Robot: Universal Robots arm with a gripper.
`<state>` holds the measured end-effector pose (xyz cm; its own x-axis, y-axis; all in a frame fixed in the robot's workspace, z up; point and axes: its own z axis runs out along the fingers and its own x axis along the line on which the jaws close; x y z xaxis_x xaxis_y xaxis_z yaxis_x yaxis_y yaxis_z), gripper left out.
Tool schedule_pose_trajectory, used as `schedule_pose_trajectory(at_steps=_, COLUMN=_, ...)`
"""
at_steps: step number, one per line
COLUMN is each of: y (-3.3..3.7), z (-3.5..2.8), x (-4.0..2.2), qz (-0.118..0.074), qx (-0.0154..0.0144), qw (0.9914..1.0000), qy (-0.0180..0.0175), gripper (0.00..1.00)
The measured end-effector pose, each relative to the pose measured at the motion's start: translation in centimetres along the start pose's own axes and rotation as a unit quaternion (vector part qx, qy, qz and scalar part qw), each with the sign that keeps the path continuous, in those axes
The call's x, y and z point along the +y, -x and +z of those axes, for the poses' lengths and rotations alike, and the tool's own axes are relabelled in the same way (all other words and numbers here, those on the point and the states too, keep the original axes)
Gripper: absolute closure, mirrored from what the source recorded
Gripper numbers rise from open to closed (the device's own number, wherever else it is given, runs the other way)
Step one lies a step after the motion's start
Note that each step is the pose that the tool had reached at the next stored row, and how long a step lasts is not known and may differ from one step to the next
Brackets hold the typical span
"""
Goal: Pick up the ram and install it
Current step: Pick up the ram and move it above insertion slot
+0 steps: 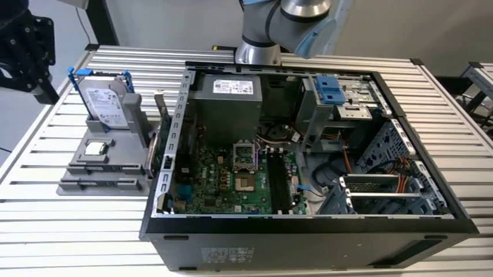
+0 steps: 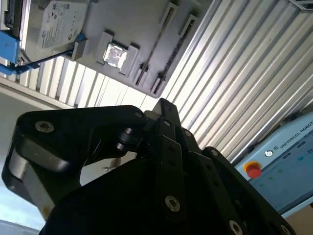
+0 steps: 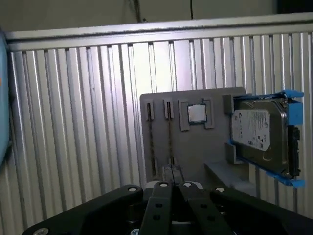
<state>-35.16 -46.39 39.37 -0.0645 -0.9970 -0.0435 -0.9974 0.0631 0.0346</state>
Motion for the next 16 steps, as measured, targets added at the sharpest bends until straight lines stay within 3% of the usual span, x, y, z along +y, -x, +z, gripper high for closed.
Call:
schedule_pose_trajectory(at_steps=3, y=0.01, z=0.02, x=0.0, qz=-0.025, qx=0.0007, qw=0.99969, qy=-0.0024, gripper=1.0)
schedule_pose_trajectory(at_steps=7, y=0.0, z=0.05, x=0.0, qz=-0.053, qx=0.0013, qw=0.99859, qy=-0.0064, gripper=1.0)
schedule_pose_trajectory(at_steps=16, y=0.01, z=0.06, x=0.01, qz=-0.055, qx=0.0013, qw=0.99846, qy=-0.0075, gripper=1.0)
